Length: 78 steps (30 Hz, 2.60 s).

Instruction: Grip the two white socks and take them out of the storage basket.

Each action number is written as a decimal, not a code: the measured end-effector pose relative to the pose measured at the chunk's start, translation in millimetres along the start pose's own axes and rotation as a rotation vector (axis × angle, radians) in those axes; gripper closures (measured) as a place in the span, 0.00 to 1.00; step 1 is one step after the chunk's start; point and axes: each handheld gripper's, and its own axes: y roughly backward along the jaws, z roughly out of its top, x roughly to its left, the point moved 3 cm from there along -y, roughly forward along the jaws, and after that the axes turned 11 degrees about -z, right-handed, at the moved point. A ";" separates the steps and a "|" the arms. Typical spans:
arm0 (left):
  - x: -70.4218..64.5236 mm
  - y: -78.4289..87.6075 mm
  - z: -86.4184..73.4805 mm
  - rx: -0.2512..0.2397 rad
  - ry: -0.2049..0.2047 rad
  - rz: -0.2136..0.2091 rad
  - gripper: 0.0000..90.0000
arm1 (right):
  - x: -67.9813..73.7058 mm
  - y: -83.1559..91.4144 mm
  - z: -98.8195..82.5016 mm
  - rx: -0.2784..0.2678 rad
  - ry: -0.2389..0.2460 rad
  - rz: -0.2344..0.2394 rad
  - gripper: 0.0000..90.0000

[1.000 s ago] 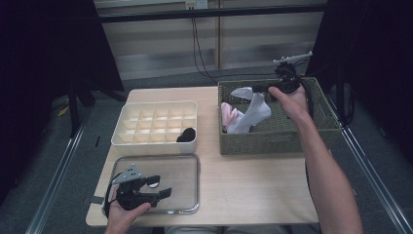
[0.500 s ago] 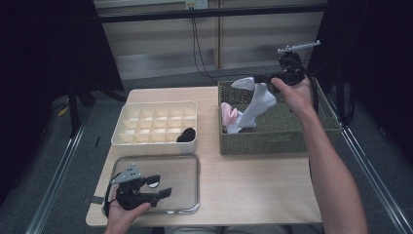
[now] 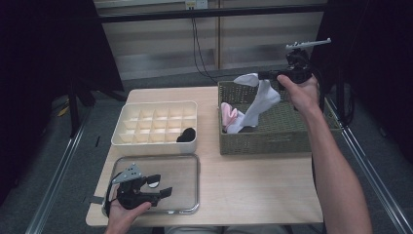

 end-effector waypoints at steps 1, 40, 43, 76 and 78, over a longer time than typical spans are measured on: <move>0.0 0.0 0.0 0.000 0.000 0.000 0.30 | 0.0 0.0 0.0 0.000 0.000 0.000 0.99; -3.4 -10.9 13.3 -0.010 -0.001 -0.005 0.26 | 26.6 47.6 30.7 -0.107 0.030 0.032 0.99; -3.7 -11.4 15.7 -0.004 -0.009 0.002 0.27 | 29.5 51.5 32.3 -0.116 0.018 0.039 0.99; -1.5 -34.9 46.7 -0.022 -0.073 0.014 0.35 | 72.3 116.2 -15.2 -0.187 0.039 0.105 0.99; -1.1 -35.1 45.9 -0.019 -0.074 0.009 0.36 | 76.4 118.0 -19.5 -0.188 0.047 0.114 0.99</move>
